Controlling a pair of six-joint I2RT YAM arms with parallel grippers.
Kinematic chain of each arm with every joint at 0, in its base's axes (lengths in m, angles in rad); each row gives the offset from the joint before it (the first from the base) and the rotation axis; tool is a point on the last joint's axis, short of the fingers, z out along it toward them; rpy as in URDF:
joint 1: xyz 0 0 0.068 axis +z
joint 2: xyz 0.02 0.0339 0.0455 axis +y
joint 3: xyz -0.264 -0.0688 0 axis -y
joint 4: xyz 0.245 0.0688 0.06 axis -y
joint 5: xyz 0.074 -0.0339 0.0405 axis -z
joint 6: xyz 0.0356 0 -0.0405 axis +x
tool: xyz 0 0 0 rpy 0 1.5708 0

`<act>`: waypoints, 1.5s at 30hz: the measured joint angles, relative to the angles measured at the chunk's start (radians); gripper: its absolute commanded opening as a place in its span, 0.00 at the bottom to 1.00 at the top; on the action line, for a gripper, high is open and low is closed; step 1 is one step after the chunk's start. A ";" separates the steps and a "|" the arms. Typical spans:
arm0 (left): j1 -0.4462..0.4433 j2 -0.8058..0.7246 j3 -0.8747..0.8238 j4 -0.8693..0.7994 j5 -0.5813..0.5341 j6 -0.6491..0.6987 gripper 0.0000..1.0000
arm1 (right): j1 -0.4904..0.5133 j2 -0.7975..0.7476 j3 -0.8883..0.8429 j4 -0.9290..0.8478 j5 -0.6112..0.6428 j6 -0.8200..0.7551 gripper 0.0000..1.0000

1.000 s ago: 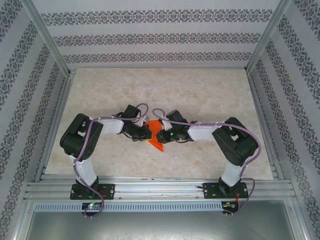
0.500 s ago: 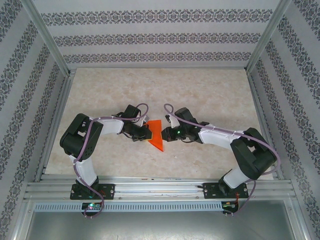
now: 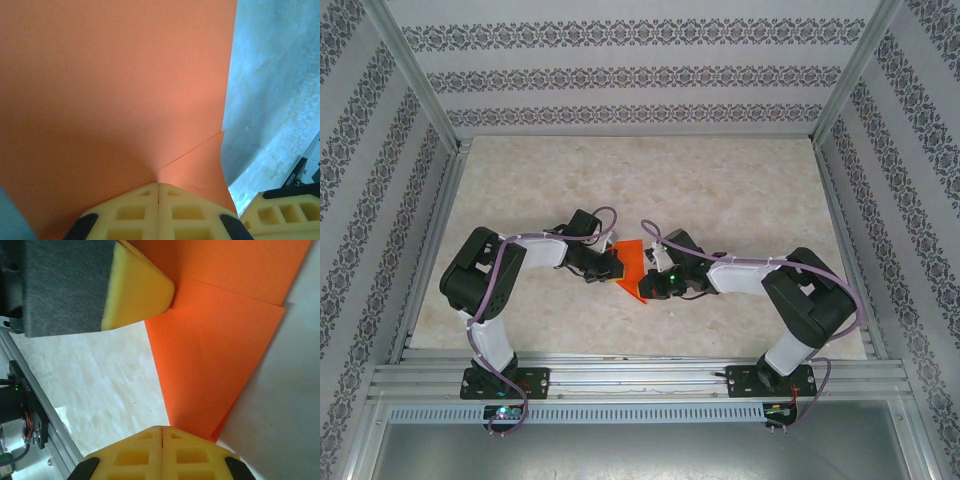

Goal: Fold a paper plane with a square sheet of paper (fold left side to right side)
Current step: Third fold the triangle at the center of the table.

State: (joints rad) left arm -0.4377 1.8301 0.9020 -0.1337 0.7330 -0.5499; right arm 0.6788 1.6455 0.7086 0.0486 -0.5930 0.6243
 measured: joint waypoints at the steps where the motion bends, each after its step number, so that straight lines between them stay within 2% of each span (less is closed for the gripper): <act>1: 0.000 0.000 0.000 0.000 0.000 0.000 0.03 | 0.000 0.002 0.000 0.000 0.000 0.002 0.00; 45: 0.000 0.003 0.011 -0.018 0.000 0.000 0.04 | 0.024 0.064 -0.003 0.012 -0.001 0.006 0.00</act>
State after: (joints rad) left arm -0.4377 1.8336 0.9134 -0.1513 0.7326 -0.5495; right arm 0.7029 1.7092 0.7055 0.0605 -0.5938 0.6300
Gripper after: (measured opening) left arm 0.045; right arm 0.043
